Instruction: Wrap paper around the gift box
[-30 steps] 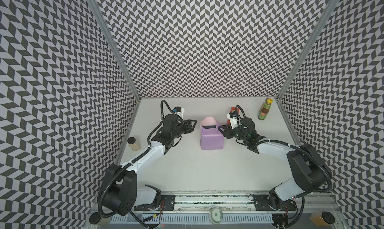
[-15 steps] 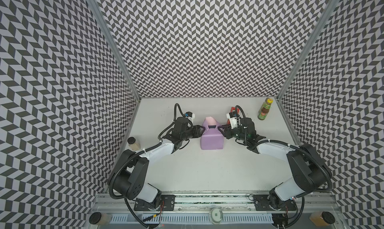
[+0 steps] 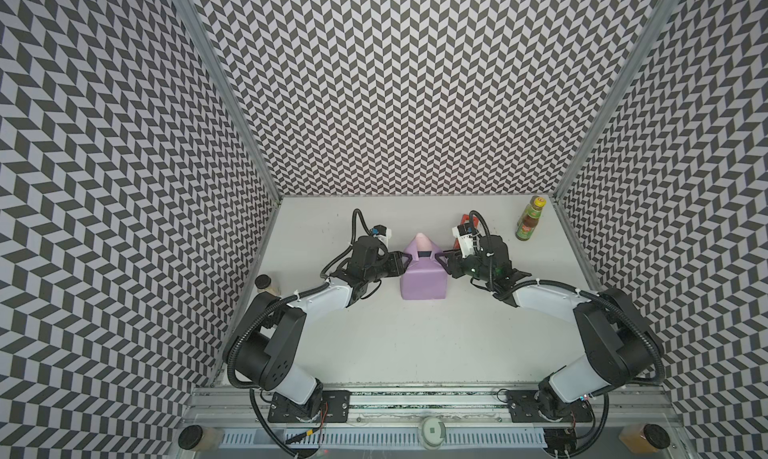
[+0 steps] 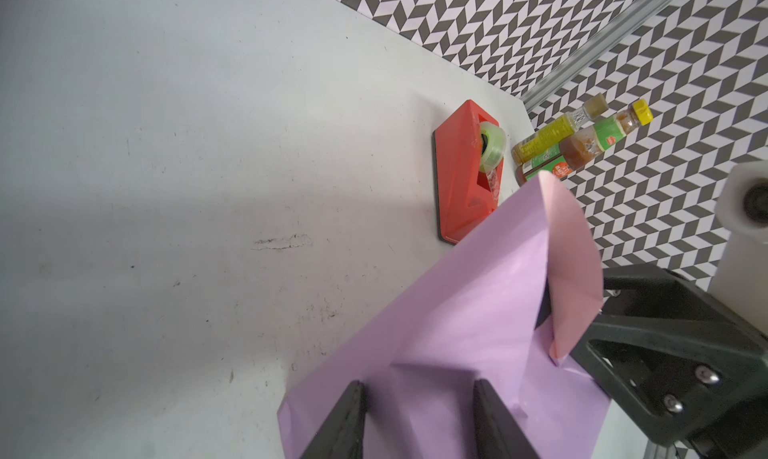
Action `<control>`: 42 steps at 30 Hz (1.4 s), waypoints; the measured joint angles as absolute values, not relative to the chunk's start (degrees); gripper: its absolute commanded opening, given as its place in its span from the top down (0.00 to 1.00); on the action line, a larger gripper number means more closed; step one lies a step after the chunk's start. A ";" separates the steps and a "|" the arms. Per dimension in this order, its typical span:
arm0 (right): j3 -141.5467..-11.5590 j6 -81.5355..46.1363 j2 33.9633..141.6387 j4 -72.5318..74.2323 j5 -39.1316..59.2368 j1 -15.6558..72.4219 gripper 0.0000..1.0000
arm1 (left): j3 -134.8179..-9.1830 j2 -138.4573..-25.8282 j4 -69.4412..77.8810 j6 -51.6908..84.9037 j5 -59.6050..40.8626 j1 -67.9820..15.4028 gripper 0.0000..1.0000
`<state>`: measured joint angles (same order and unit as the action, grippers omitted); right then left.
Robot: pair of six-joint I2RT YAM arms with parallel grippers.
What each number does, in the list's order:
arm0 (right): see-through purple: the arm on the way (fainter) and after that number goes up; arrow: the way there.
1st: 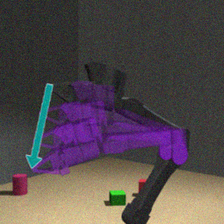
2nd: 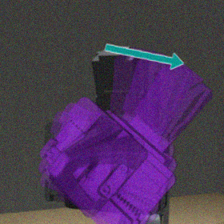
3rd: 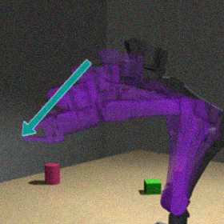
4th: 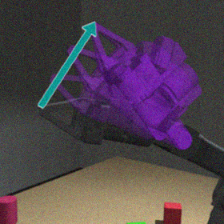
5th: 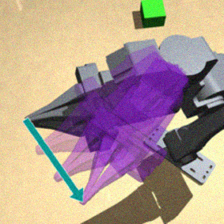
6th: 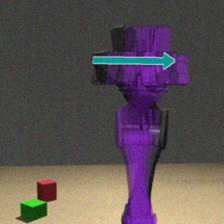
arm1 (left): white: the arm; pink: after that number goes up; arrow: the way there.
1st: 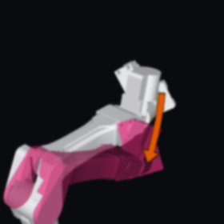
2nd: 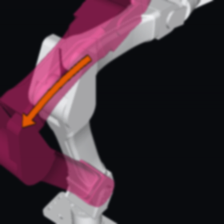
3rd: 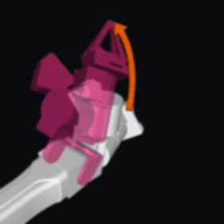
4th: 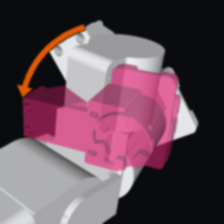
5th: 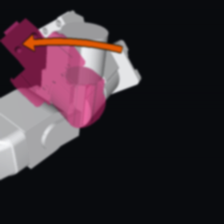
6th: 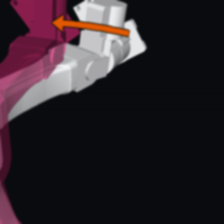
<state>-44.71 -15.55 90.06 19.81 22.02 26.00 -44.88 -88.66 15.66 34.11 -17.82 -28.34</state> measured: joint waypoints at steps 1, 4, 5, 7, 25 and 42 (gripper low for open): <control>-45.01 -15.64 90.08 19.18 22.41 25.74 0.59 | -44.38 -88.47 16.29 34.06 -17.69 -28.36 0.59; -46.81 -16.03 90.83 17.08 24.23 24.82 0.57 | -42.78 -87.70 18.06 33.91 -17.47 -28.36 0.60; -47.59 -16.16 91.29 16.45 24.84 24.47 0.56 | -42.48 -87.57 18.46 33.91 -17.45 -28.36 0.60; -48.97 -16.47 92.16 15.64 25.67 23.79 0.55 | -42.17 -87.53 18.98 33.76 -17.43 -28.36 0.61; -53.98 -17.23 98.30 15.44 30.06 22.70 0.57 | -41.89 -87.53 19.88 32.67 -17.41 -28.36 0.59; -47.59 -19.09 98.17 28.01 29.26 23.07 0.62 | -47.11 -90.02 16.03 34.24 -19.90 -26.83 0.43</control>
<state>-47.59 -19.09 98.17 28.01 29.26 23.07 -47.11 -90.02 16.03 34.24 -19.90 -26.83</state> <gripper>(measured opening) 0.380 0.568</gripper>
